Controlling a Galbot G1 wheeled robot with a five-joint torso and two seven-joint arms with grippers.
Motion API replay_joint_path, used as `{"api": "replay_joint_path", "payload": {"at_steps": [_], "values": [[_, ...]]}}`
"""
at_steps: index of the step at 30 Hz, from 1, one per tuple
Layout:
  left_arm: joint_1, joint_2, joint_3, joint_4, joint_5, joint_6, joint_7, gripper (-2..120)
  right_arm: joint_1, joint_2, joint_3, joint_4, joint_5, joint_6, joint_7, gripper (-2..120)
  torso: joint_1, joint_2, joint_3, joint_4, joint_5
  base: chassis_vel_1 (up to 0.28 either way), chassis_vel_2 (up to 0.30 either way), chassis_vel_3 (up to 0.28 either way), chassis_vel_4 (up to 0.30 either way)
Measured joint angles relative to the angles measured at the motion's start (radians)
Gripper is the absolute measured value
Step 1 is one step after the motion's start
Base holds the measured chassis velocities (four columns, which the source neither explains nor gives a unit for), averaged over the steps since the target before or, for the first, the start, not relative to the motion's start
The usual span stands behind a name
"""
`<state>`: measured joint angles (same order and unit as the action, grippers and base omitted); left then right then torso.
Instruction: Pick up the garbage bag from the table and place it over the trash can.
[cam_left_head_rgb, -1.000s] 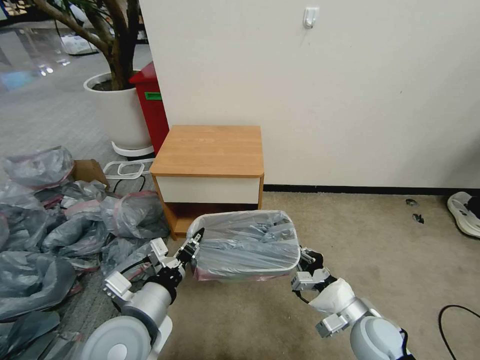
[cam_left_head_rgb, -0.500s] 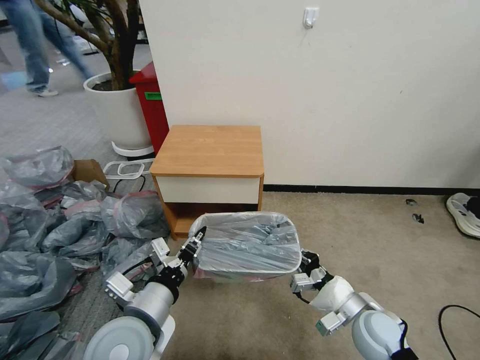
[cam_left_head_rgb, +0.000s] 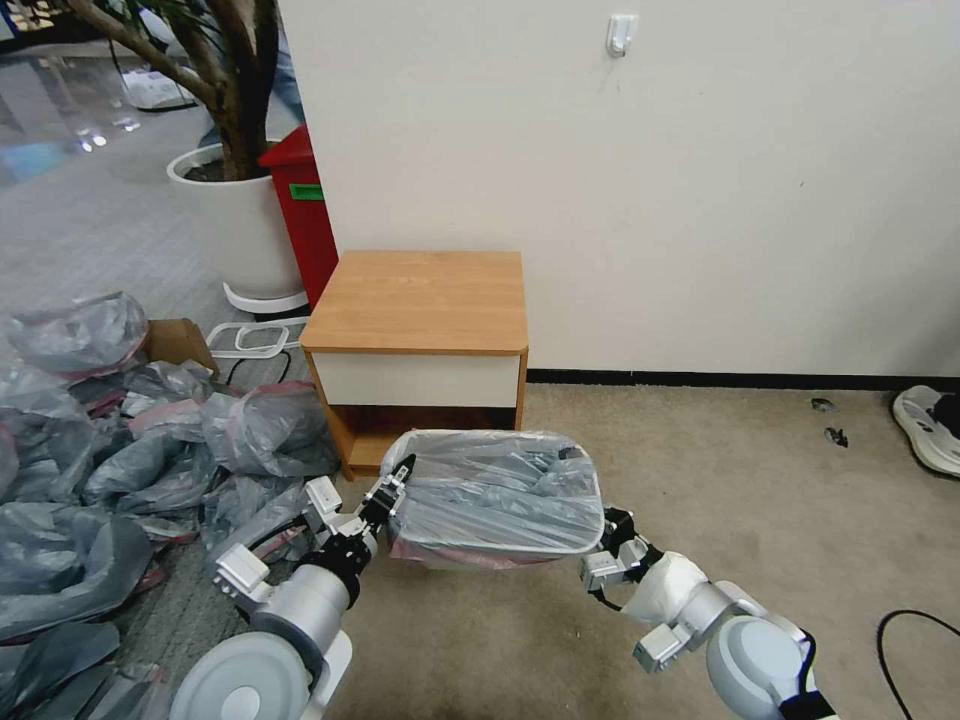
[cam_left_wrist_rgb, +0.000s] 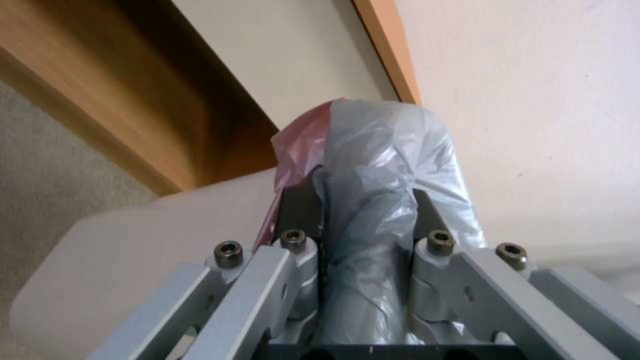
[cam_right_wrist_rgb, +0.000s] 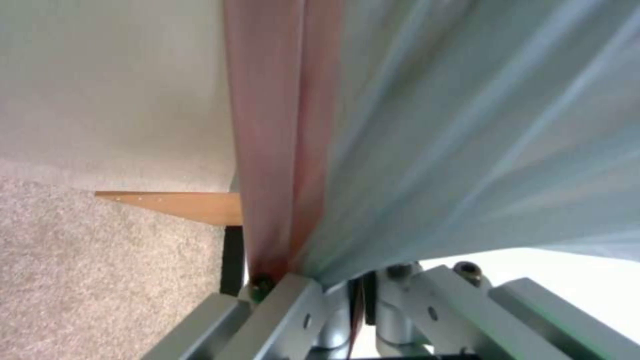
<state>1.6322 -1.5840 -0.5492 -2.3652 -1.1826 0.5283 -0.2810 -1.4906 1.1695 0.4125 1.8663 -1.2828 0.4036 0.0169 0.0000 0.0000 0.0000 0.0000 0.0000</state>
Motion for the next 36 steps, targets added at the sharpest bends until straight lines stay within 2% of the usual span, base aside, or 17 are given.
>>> {"api": "replay_joint_path", "payload": {"at_steps": [4, 8, 9, 12, 14, 18, 19, 20, 23, 25, 26, 27, 29, 32, 34, 36], "values": [[0.001, 0.000, 0.000, 0.000, 0.000, -0.001, 0.003, 14, -0.002, 0.000, 0.006, -0.001, 0.010, -0.001, 0.002, 10, 0.000, 0.000, 0.000, 0.0000, 0.0000, 0.000, 0.000, 0.000, 0.000], [0.003, 0.002, -0.007, 0.007, 0.003, -0.005, 0.005, 14, -0.018, -0.004, 0.011, 0.011, 0.079, -0.020, 0.008, 30, 0.000, 0.000, 0.000, 0.0000, 0.0000, 0.000, 0.000, 0.000, 0.000], [0.003, 0.002, -0.007, 0.007, 0.003, -0.005, 0.005, 14, -0.018, -0.004, 0.011, 0.011, 0.079, -0.020, 0.008, 30, 0.000, 0.000, 0.000, 0.0000, 0.0000, 0.000, 0.000, 0.000, 0.000], [0.001, 0.005, -0.012, 0.007, 0.003, -0.007, 0.006, 14, -0.025, -0.001, 0.014, 0.013, 0.092, -0.021, 0.012, 43, 0.000, 0.000, 0.000, -0.0001, 0.0000, 0.000, 0.000, 0.000, 0.000], [0.000, 0.005, -0.013, 0.006, 0.003, -0.007, 0.006, 14, -0.025, 0.000, 0.015, 0.012, 0.091, -0.021, 0.012, 46, 0.000, 0.000, 0.000, 0.0000, 0.0000, 0.000, 0.000, 0.000, 0.000], [0.000, 0.007, -0.017, 0.005, 0.003, -0.007, 0.006, 14, -0.026, 0.001, 0.018, 0.011, 0.096, -0.020, 0.012, 63, 0.000, 0.000, 0.000, 0.0000, 0.0000, 0.000, 0.000, 0.000, 0.000], [0.000, 0.010, -0.022, 0.005, 0.003, -0.008, 0.006, 14, -0.029, -0.002, 0.022, 0.012, 0.122, -0.020, 0.010, 70, 0.000, 0.000, 0.000, 0.0000, 0.0000, 0.000, 0.000, 0.000, 0.000], [0.000, 0.010, -0.022, 0.005, 0.003, -0.008, 0.006, 14, -0.029, -0.002, 0.022, 0.012, 0.122, -0.020, 0.010, 70, 0.000, 0.000, 0.000, 0.0000, 0.0000, 0.000, 0.000, 0.000, 0.000], [-0.006, 0.018, -0.043, 0.007, -0.003, -0.010, 0.007, 14, -0.043, -0.019, 0.034, 0.008, 0.214, -0.016, 0.007, 83, 0.000, 0.000, 0.000, 0.0000, 0.0000, 0.000, 0.000, 0.000, 0.000], [-0.009, 0.019, -0.050, 0.006, -0.007, -0.014, 0.007, 14, -0.049, -0.024, 0.040, 0.003, 0.228, -0.014, 0.003, 86, 0.000, 0.000, 0.000, 0.0003, 0.0001, 0.000, 0.000, 0.000, 0.000], [-0.014, 0.021, -0.058, 0.006, -0.011, -0.023, 0.008, 13, -0.055, -0.028, 0.049, 0.002, 0.239, -0.010, 0.001, 91, 0.000, 0.000, 0.000, -0.0005, 0.0001, 0.000, 0.000, 0.000, 0.000], [-0.017, 0.021, -0.056, 0.006, -0.016, -0.020, 0.009, 11, -0.057, -0.029, 0.055, 0.002, 0.247, 0.000, 0.001, 96, 0.000, 0.000, 0.000, 0.0001, 0.0000, 0.000, 0.000, 0.000, 0.000], [-0.021, 0.021, -0.058, 0.006, -0.016, -0.023, 0.010, 5, -0.060, -0.032, 0.068, 0.003, 0.271, 0.011, -0.001, 100, 0.000, 0.000, 0.000, 0.0000, 0.0002, 0.000, 0.000, 0.000, 0.000], [-0.021, 0.021, -0.055, 0.006, -0.015, -0.020, 0.009, 5, -0.063, -0.034, 0.071, 0.004, 0.321, 0.012, -0.005, 100, 0.000, 0.000, 0.000, 0.0000, 0.0000, 0.000, 0.000, 0.000, 0.000], [-0.018, 0.021, -0.055, 0.010, -0.006, -0.017, 0.006, 5, -0.070, -0.040, 0.074, 0.008, 0.425, -0.003, -0.026, 100, 0.000, 0.000, 0.000, 0.0001, 0.0001, 0.000, 0.000, 0.000, 0.000], [-0.017, 0.023, -0.053, 0.010, -0.003, -0.016, 0.006, 5, -0.072, -0.041, 0.074, 0.008, 0.454, -0.012, -0.032, 100, 0.000, 0.000, 0.000, 0.0000, 0.0001, 0.000, 0.000, 0.000, 0.000]]}}
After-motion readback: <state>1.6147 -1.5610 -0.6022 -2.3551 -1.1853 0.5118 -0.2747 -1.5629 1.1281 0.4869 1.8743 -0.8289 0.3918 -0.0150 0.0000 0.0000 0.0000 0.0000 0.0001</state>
